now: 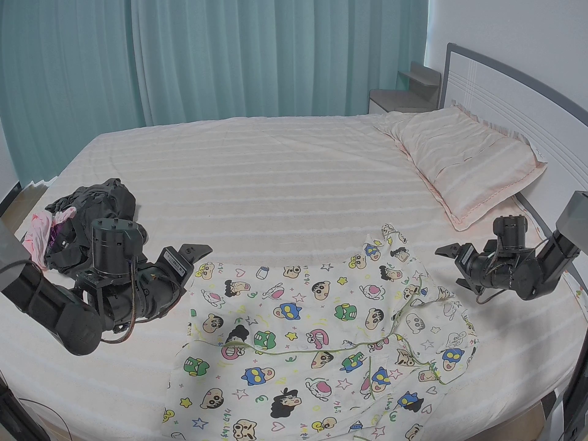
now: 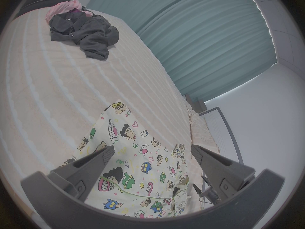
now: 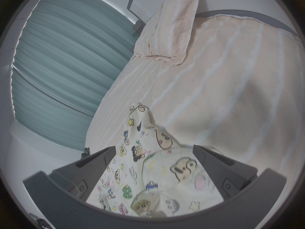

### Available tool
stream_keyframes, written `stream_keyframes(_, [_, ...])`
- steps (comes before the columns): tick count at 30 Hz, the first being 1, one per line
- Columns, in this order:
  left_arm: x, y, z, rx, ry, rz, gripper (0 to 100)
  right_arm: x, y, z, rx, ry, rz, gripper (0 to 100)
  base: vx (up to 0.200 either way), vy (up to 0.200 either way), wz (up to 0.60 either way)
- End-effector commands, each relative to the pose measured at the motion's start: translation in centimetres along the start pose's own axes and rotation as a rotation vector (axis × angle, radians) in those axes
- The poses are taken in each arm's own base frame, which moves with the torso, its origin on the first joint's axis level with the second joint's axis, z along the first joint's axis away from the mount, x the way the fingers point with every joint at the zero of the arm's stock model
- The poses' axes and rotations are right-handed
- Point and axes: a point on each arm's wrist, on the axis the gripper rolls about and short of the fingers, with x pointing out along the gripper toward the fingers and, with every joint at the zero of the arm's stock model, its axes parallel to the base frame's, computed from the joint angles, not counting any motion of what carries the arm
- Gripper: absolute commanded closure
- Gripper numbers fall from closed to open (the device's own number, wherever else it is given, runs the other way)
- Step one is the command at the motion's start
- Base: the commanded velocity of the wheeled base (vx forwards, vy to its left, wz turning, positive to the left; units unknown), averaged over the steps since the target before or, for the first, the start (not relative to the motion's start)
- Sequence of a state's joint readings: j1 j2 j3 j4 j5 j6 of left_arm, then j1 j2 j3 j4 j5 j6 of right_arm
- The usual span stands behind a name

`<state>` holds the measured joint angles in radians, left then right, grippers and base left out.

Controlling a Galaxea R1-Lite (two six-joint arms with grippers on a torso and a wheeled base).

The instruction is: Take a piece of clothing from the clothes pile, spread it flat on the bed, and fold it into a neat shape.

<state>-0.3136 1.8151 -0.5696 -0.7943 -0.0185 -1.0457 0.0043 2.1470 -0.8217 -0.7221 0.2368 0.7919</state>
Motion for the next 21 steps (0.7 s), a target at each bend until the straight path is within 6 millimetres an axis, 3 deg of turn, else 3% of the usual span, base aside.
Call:
stream_keyframes(1, [0.9, 0.0, -1.2, 0.029, 0.042, 0.011, 0, -4.1, 0.4, -0.1, 0.008, -0.024, 0.045, 0, 0.0, 0.0, 0.0])
stream_keyframes(8, [0.5, 0.6, -2.5, 0.044, 0.075, 0.038, 0, -4.7, 0.2, 0.0, 0.014, -0.022, 0.047, 0, -0.171, 0.0, 0.0])
stream_keyframes(21, [0.6, 1.1, -2.7, 0.037, 0.079, 0.055, 0, -5.0, 0.3, -0.6, 0.008, 0.006, 0.058, 0, 0.0, 0.015, 0.0])
